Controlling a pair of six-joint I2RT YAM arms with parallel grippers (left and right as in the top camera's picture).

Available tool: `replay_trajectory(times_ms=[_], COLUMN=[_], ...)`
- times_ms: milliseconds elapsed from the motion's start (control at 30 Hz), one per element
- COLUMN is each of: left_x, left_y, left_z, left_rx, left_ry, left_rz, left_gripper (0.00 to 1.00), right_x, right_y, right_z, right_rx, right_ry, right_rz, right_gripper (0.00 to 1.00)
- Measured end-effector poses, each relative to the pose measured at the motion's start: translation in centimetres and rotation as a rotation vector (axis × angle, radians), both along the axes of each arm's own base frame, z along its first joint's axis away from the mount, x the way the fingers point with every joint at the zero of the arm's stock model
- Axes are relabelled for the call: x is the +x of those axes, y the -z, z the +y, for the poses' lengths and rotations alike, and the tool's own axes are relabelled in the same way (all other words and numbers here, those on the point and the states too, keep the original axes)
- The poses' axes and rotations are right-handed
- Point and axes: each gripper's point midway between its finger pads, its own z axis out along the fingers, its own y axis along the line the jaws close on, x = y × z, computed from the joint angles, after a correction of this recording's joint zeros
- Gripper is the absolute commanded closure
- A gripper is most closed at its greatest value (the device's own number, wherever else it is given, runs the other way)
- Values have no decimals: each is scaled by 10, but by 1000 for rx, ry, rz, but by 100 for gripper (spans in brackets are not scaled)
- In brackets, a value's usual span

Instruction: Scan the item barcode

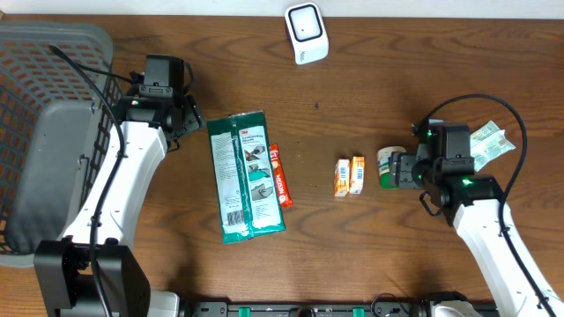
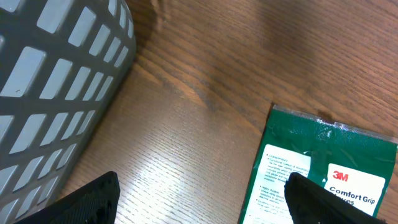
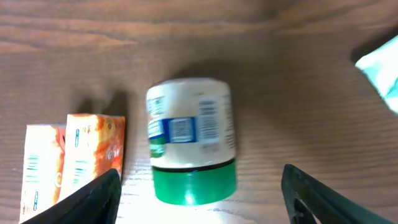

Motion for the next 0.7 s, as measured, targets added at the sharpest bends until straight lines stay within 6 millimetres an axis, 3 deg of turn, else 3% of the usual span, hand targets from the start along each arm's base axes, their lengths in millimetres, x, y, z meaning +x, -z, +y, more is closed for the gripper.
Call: replay_trajectory(times_ms=[200,400,533,700], left_x=[0,0,0,0], left_y=[0,0,0,0], left_z=[0,0,0,0], left_rx=[0,0,0,0], left_ry=[0,0,0,0], left_rz=[0,0,0,0], left_gripper=[15,15,15,15], right_x=[-7,-13,-14,-15], right_y=[35,66,70,70], right_z=[1,1,2,2], right_rx=[-4,-12,-7,-7], right_ry=[-3,-6,-11,-11], right_rz=[127,233,246,249], right_gripper=[23,37,47,49])
